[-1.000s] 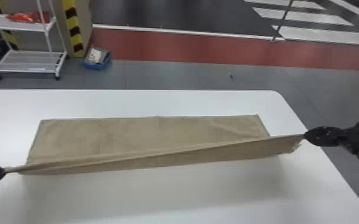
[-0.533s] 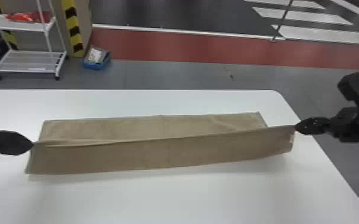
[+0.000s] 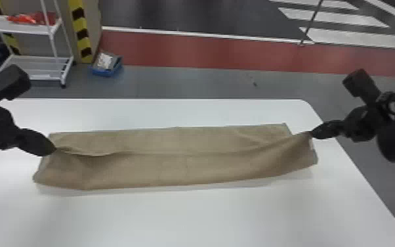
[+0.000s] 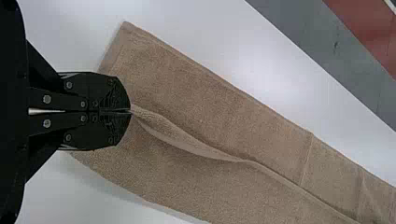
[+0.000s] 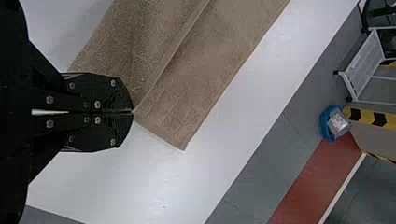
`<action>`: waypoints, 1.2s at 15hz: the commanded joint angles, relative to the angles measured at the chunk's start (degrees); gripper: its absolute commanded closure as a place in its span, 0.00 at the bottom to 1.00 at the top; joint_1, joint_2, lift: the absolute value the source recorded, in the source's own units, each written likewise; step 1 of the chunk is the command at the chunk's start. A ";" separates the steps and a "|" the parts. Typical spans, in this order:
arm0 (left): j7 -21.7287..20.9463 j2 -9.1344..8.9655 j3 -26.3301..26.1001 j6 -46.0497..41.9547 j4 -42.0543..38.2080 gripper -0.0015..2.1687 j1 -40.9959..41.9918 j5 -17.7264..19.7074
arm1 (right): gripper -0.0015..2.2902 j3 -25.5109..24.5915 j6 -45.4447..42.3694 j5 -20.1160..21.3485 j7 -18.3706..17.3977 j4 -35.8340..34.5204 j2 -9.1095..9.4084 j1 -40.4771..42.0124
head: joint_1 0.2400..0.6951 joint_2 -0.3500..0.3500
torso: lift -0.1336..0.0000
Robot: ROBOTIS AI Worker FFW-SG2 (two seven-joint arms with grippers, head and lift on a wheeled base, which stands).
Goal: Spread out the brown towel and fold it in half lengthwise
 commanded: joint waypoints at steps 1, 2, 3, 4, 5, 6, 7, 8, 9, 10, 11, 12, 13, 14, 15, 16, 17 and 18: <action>-0.58 -0.20 -2.29 0.18 3.38 0.65 -2.93 -0.33 | 0.79 1.95 -0.12 1.56 0.28 3.46 0.62 -3.42 | 1.00 0.26 | 0.07; -0.85 -0.29 -3.34 0.18 5.23 0.65 -4.42 -0.59 | 0.79 2.12 -0.12 2.08 0.28 5.31 0.97 -5.00 | 1.00 0.26 | 0.07; -1.02 -0.47 -3.60 0.18 6.72 0.65 -5.30 -0.77 | 0.79 2.38 -0.12 2.52 0.28 6.45 1.32 -6.06 | 1.00 0.27 | 0.07; -1.11 -0.47 -3.87 0.18 7.95 0.65 -6.27 -0.77 | 0.79 2.38 -0.12 2.70 0.28 6.62 1.67 -6.50 | 1.00 0.27 | 0.07; -1.29 -0.38 -3.87 0.18 8.83 0.65 -6.97 -0.85 | 0.79 1.86 -0.12 2.61 0.28 6.54 2.20 -6.67 | 1.00 0.27 | 0.07; -1.37 -0.20 -3.78 0.18 9.36 0.65 -7.50 -0.85 | 0.79 1.51 -0.12 2.26 0.28 6.54 2.37 -6.67 | 1.00 0.28 | 0.07; -1.55 0.06 -3.78 0.18 9.71 0.65 -8.12 -0.77 | 0.79 1.33 -0.30 2.26 0.28 6.54 2.29 -6.85 | 1.00 0.29 | 0.07; -1.72 0.24 -3.69 0.18 10.15 0.65 -8.56 -0.59 | 0.79 0.98 -0.48 2.26 0.28 6.71 2.29 -7.29 | 1.00 0.30 | 0.07; -1.72 0.32 -3.52 0.18 10.68 0.65 -9.00 -0.50 | 0.79 0.80 -0.48 2.17 0.28 6.89 2.29 -7.47 | 1.00 0.30 | 0.07; -1.72 0.41 -3.25 0.18 11.38 0.65 -9.61 -0.33 | 0.79 0.36 -0.48 2.17 0.28 6.89 2.29 -7.73 | 1.00 0.30 | 0.07; -1.72 0.50 -3.08 0.00 12.43 0.65 -10.31 0.03 | 0.79 0.10 -0.48 2.17 0.28 6.89 2.20 -8.26 | 1.00 0.31 | 0.07; -1.72 0.76 -2.99 0.00 12.96 0.65 -10.66 0.11 | 0.79 0.01 -0.30 2.26 0.28 7.33 2.11 -8.96 | 1.00 0.31 | 0.07; -1.46 0.85 -2.99 -0.35 14.19 0.65 -11.28 0.20 | 0.79 -0.08 -0.30 2.52 0.28 8.21 2.11 -9.75 | 1.00 0.32 | 0.07; -1.20 0.76 -3.16 -1.05 15.69 0.65 -12.07 0.20 | 0.79 0.01 -0.30 2.87 0.28 8.65 2.20 -10.28 | 1.00 0.32 | 0.07; -0.85 0.59 -3.60 -1.41 17.27 0.65 -13.13 0.11 | 0.79 0.54 -0.30 3.49 0.28 9.44 2.29 -10.72 | 1.00 0.32 | 0.07; -0.23 0.24 -3.87 -1.58 18.94 0.65 -14.09 -0.24 | 0.79 1.07 -0.30 4.28 0.28 10.14 2.46 -11.25 | 1.00 0.33 | 0.07; 0.30 -0.29 -4.66 -1.93 20.61 0.65 -15.32 -0.50 | 0.79 1.33 -0.48 5.25 0.28 11.55 2.81 -12.04 | 0.99 0.33 | 0.07; 0.74 -0.55 -5.63 -1.93 22.28 0.65 -16.64 -0.59 | 0.79 1.68 -1.00 5.77 0.28 12.86 2.90 -12.56 | 0.99 0.33 | 0.07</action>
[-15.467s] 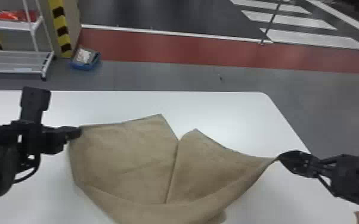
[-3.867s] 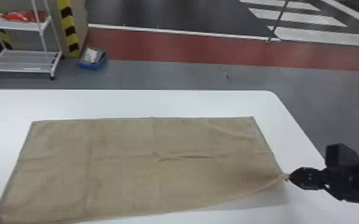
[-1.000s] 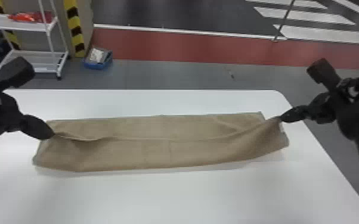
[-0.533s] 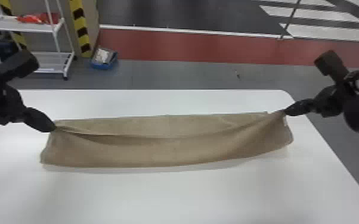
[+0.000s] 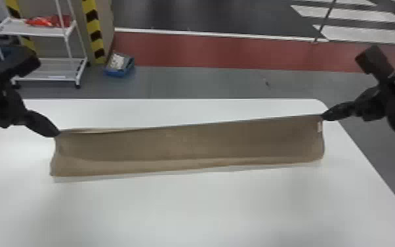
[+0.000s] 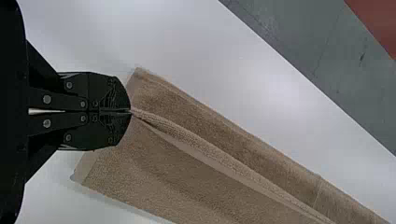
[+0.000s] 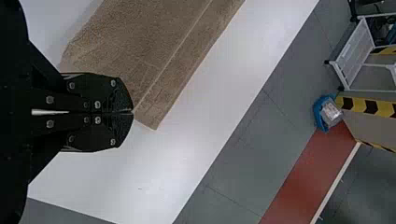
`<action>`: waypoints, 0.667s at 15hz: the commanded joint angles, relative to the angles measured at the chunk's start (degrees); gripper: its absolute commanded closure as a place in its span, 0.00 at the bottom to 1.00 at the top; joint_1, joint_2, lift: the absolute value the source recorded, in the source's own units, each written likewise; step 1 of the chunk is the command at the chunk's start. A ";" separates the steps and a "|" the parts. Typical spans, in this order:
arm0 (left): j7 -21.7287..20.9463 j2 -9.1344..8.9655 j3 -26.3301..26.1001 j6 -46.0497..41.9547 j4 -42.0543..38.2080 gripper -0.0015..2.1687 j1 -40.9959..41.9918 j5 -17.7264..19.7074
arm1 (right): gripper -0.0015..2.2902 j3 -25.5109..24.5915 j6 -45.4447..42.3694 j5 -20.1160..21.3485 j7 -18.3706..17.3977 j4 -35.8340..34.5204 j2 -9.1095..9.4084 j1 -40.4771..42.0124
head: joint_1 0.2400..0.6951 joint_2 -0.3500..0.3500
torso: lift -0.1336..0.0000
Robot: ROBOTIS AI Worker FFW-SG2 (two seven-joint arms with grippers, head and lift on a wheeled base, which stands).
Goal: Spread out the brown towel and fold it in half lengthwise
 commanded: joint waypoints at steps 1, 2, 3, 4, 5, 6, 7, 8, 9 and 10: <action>0.49 -0.72 -2.27 -0.39 3.79 0.65 -3.05 -0.30 | 0.79 1.08 -0.46 1.69 0.28 2.53 0.33 -1.14 | 0.99 0.34 | 0.07; 0.67 -0.90 -3.24 -0.75 4.84 0.65 -3.84 -0.30 | 0.79 1.70 -0.64 2.48 0.28 3.15 0.51 -1.23 | 0.99 0.34 | 0.07; 0.84 -0.99 -4.03 -0.92 5.37 0.65 -4.37 -0.39 | 0.79 2.22 -0.81 3.19 0.28 3.59 0.68 -1.49 | 0.99 0.34 | 0.07; 0.93 -1.25 -4.65 -0.92 6.25 0.65 -4.81 -0.57 | 0.79 2.58 -0.81 4.24 0.28 4.64 1.03 -2.02 | 1.00 0.34 | 0.07; 1.20 -1.43 -4.91 -0.92 6.43 0.65 -4.98 -0.57 | 0.79 3.02 -1.52 4.94 0.28 5.61 1.12 -2.46 | 1.00 0.34 | 0.07; 1.28 -1.52 -4.91 -0.92 6.51 0.65 -5.16 -0.66 | 0.79 3.10 -1.87 5.30 0.28 6.14 1.21 -2.90 | 1.00 0.33 | 0.07; 1.28 -1.60 -4.91 -1.10 6.78 0.65 -5.42 -0.92 | 0.79 3.28 -2.75 5.82 0.28 6.67 1.47 -3.42 | 1.00 0.33 | 0.07; 1.55 -1.78 -5.00 -1.45 7.57 0.65 -5.95 -1.09 | 0.79 3.63 -3.10 6.44 0.28 7.19 1.47 -3.86 | 1.00 0.33 | 0.07; 1.72 -1.78 -5.18 -1.80 8.54 0.65 -6.65 -1.09 | 0.79 3.63 -3.27 6.88 0.28 7.54 1.47 -4.30 | 1.00 0.34 | 0.07; 2.16 -1.87 -5.18 -1.98 9.33 0.65 -7.35 -1.09 | 0.79 3.63 -3.63 7.14 0.28 8.16 1.47 -4.83 | 1.00 0.34 | 0.07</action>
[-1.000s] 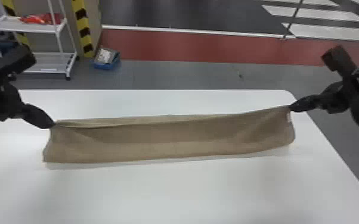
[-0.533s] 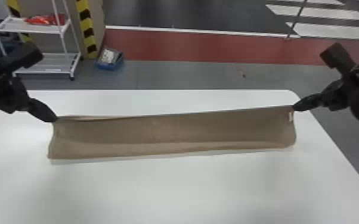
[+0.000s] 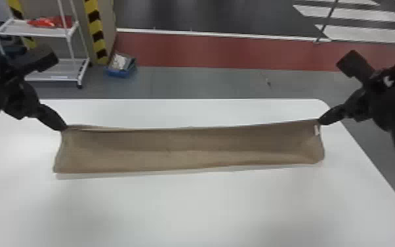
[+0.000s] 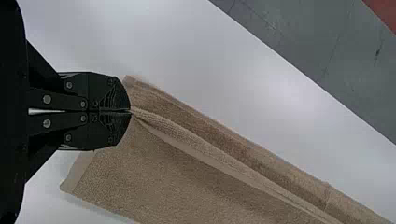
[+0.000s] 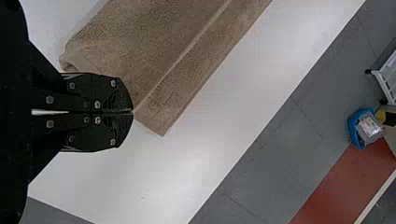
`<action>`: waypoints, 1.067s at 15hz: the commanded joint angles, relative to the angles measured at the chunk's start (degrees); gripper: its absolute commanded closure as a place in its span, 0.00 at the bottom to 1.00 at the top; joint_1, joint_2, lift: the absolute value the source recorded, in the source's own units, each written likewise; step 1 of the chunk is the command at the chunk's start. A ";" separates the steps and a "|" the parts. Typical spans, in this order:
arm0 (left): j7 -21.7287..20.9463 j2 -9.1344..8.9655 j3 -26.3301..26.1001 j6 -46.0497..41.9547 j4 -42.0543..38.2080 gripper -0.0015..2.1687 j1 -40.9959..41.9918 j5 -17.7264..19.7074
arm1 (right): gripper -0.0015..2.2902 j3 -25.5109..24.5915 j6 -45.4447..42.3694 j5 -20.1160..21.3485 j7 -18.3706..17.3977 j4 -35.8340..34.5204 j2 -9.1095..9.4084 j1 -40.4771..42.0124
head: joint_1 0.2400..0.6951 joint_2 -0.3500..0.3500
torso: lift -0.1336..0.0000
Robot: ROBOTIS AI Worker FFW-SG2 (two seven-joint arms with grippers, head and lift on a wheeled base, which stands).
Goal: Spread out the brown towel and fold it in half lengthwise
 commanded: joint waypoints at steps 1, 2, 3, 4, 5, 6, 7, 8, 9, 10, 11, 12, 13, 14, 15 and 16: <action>0.59 -0.10 -0.09 -0.68 1.93 0.65 -1.66 -0.02 | 0.79 0.06 -0.58 0.92 0.28 2.03 -0.01 -1.50 | 0.99 0.34 | 0.07; 0.68 -0.36 -0.53 -0.86 2.98 0.65 -2.36 -0.02 | 0.79 0.06 -0.75 1.53 0.28 2.73 0.08 -1.94 | 0.98 0.34 | 0.07; 1.03 -0.71 -0.61 -1.91 3.77 0.65 -2.71 -0.11 | 0.79 0.41 -0.93 1.80 0.28 3.61 0.08 -2.38 | 0.97 0.34 | 0.07; 1.74 -0.80 -1.23 -1.91 4.39 0.65 -2.97 -0.11 | 0.79 0.50 -1.10 1.89 0.28 4.14 0.17 -2.46 | 0.97 0.34 | 0.07; 2.09 -1.15 -1.40 -2.79 5.53 0.65 -3.50 -0.11 | 0.79 0.85 -1.46 2.32 0.28 4.93 0.43 -2.82 | 0.97 0.34 | 0.07; 2.79 -1.41 -1.67 -3.32 6.67 0.65 -3.94 -0.11 | 0.79 1.03 -1.98 3.20 0.28 5.55 0.78 -3.08 | 0.97 0.34 | 0.07; 3.85 -1.77 -1.93 -4.02 7.81 0.65 -4.47 -0.11 | 0.79 1.21 -4.09 3.64 0.28 6.07 1.05 -3.17 | 0.97 0.34 | 0.07; 4.29 -1.85 -1.93 -5.25 8.25 0.65 -4.47 -0.11 | 0.79 1.47 -4.44 4.08 0.28 6.16 1.13 -3.17 | 0.97 0.34 | 0.07; 4.99 -1.94 -1.93 -5.61 8.52 0.65 -4.56 -0.02 | 0.79 1.65 -6.20 4.52 0.28 6.25 1.13 -3.34 | 0.98 0.35 | 0.07; 5.16 -2.03 -1.93 -6.31 9.13 0.65 -4.64 -0.02 | 0.79 1.73 -8.84 4.79 0.28 6.25 1.22 -3.34 | 0.98 0.35 | 0.07; 5.34 -2.12 -1.93 -6.48 9.31 0.65 -4.73 -0.02 | 0.79 2.35 -9.01 6.10 0.28 6.25 1.31 -3.34 | 0.97 0.35 | 0.07; 5.78 -2.12 -1.93 -6.66 9.48 0.65 -4.73 -0.02 | 0.79 2.96 -10.60 7.51 0.28 6.25 1.31 -3.34 | 0.97 0.36 | 0.07; 6.04 -2.29 -2.02 -7.01 10.10 0.65 -4.73 0.15 | 0.79 3.23 -12.53 8.39 0.28 6.34 1.40 -3.17 | 0.97 0.36 | 0.07; 6.13 -2.38 -2.02 -7.54 10.45 0.65 -4.82 0.06 | 0.79 3.67 -12.88 9.18 0.28 6.60 1.40 -3.17 | 0.97 0.36 | 0.07; 6.39 -2.47 -2.11 -8.24 10.89 0.65 -4.91 -0.02 | 0.79 4.55 -14.46 10.50 0.28 6.78 1.40 -3.17 | 0.97 0.36 | 0.07; 6.57 -2.47 -2.11 -8.59 10.89 0.65 -5.00 -0.02 | 0.79 4.99 -17.80 11.99 0.28 6.78 1.49 -2.90 | 0.97 0.36 | 0.07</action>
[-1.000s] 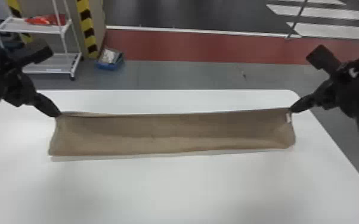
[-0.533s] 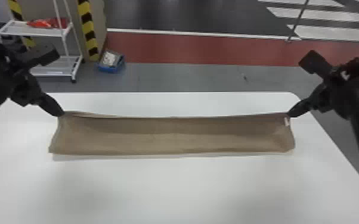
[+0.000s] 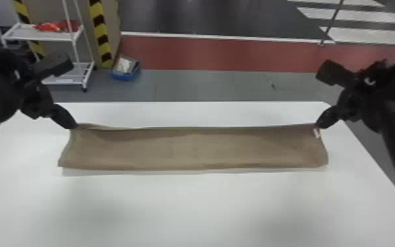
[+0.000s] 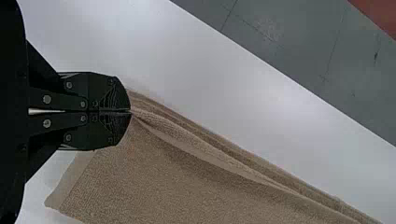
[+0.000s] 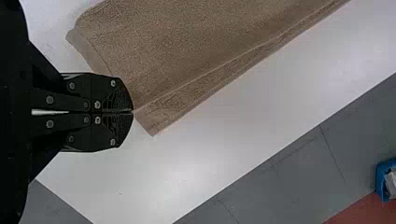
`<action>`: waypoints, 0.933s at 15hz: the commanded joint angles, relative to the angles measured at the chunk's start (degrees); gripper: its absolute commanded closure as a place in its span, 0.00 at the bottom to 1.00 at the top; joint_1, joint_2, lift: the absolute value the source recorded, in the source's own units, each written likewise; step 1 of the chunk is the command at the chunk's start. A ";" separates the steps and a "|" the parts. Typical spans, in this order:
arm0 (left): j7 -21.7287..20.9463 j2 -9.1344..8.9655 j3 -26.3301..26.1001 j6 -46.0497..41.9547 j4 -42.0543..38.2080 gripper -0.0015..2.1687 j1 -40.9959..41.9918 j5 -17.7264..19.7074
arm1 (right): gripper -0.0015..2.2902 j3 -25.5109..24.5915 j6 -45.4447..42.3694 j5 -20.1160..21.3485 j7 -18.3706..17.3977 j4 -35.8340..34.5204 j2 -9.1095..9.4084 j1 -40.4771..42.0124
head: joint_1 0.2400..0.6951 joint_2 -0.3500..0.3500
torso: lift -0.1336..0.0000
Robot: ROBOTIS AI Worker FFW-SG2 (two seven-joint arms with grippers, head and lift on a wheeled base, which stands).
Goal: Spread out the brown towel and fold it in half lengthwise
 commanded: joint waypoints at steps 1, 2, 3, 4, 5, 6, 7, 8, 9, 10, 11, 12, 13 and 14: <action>0.13 -0.05 -0.05 -0.62 0.34 0.65 -0.11 -0.04 | 0.79 0.83 -4.09 3.04 0.28 0.21 0.32 0.28 | 0.98 0.36 | 0.07; 0.30 -0.05 -0.05 -0.80 0.42 0.65 -0.11 -0.04 | 0.79 1.27 -4.62 3.39 0.28 0.30 0.32 0.28 | 0.98 0.36 | 0.07; 0.30 -0.14 -0.05 -1.32 1.04 0.65 -0.38 -0.04 | 0.79 1.45 -4.62 3.92 0.28 0.48 0.59 0.28 | 0.98 0.37 | 0.07; 0.48 -0.14 -0.05 -1.50 1.48 0.65 -0.46 -0.04 | 0.79 1.54 -4.62 4.18 0.28 0.65 0.76 0.28 | 0.98 0.37 | 0.07; 0.56 -0.14 -0.05 -1.67 1.65 0.65 -0.55 -0.04 | 0.79 1.89 -4.62 4.62 0.28 1.01 0.76 0.02 | 0.99 0.37 | 0.07; 0.56 -0.14 -0.14 -1.85 1.65 0.65 -0.46 -0.13 | 0.79 1.97 -4.62 5.15 0.28 1.71 0.76 -0.25 | 0.99 0.37 | 0.07; 0.48 -0.14 -0.14 -1.85 1.65 0.65 -0.55 -0.04 | 0.79 1.97 -4.62 5.59 0.28 2.15 0.85 -0.42 | 0.99 0.37 | 0.07; 0.30 -0.14 -0.14 -1.85 1.65 0.65 -0.46 -0.13 | 0.79 1.97 -4.62 5.67 0.28 2.41 0.94 -0.69 | 0.99 0.37 | 0.07; 0.21 -0.05 -0.14 -2.03 1.65 0.65 -0.46 -0.13 | 0.79 2.06 -4.62 5.94 0.28 2.41 0.94 -0.77 | 0.99 0.37 | 0.07; 0.13 0.03 -0.14 -2.03 1.65 0.65 -0.46 -0.13 | 0.79 2.15 -4.97 6.11 0.28 2.41 1.11 -0.95 | 1.00 0.37 | 0.07; 0.13 0.03 -0.14 -2.03 1.65 0.65 -0.46 -0.13 | 0.79 2.15 -5.15 6.20 0.28 2.41 1.20 -1.13 | 0.99 0.37 | 0.07; 0.04 0.03 -0.14 -2.03 1.57 0.65 -0.38 -0.13 | 0.79 2.33 -5.15 6.82 0.28 2.41 1.47 -1.21 | 0.99 0.37 | 0.07; 0.13 0.12 -0.05 -2.20 1.39 0.65 -0.11 0.13 | 0.76 2.41 -4.44 7.34 0.28 2.41 1.91 -1.21 | 0.99 0.37 | 0.07; 0.65 0.21 0.92 -2.73 0.78 0.56 0.50 1.10 | 0.52 2.33 -0.75 7.43 0.28 2.41 2.43 -1.13 | 0.99 0.38 | 0.07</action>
